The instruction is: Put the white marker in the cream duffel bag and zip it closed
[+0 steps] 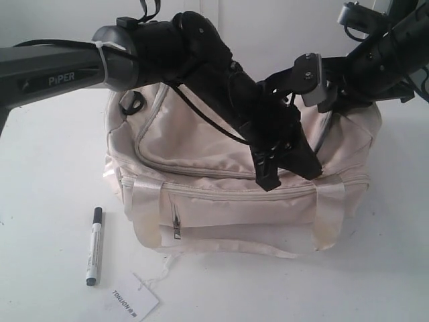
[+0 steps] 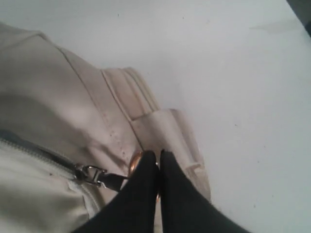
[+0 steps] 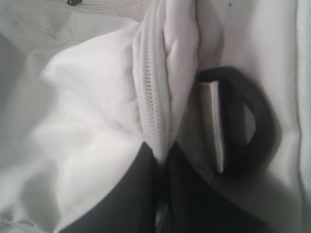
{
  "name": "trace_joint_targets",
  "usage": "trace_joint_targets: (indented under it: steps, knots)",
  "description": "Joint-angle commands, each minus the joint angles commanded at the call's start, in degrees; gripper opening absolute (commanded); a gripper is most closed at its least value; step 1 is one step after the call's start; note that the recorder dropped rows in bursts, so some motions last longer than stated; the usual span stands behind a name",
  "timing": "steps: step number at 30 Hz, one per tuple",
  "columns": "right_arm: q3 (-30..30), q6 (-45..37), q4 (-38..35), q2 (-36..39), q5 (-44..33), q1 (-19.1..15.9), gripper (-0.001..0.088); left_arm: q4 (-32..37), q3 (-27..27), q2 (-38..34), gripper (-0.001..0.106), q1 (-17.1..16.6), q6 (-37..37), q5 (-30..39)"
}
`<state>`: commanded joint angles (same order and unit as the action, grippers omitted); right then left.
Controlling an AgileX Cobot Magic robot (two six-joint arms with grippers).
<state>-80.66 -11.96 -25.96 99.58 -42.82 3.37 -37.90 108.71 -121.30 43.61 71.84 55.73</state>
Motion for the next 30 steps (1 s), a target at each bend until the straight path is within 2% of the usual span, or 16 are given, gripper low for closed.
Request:
trace_joint_targets:
  steps: [12, 23, 30]
  knots:
    - [0.00, -0.86, 0.11, 0.00, 0.01, 0.00, 0.0000, 8.11, 0.00, 0.37, 0.000, 0.00, -0.82, 5.63]
    - [0.00, -0.87, 0.11, -0.33, 0.30, 0.00, 0.0000, 17.71, 0.00, 0.37, 0.000, 0.00, -8.48, 8.21]
    - [0.00, -0.87, 0.11, -0.81, 0.52, 0.00, 0.0000, 26.59, 0.00, 0.37, 0.000, 0.00, -17.39, 12.30]
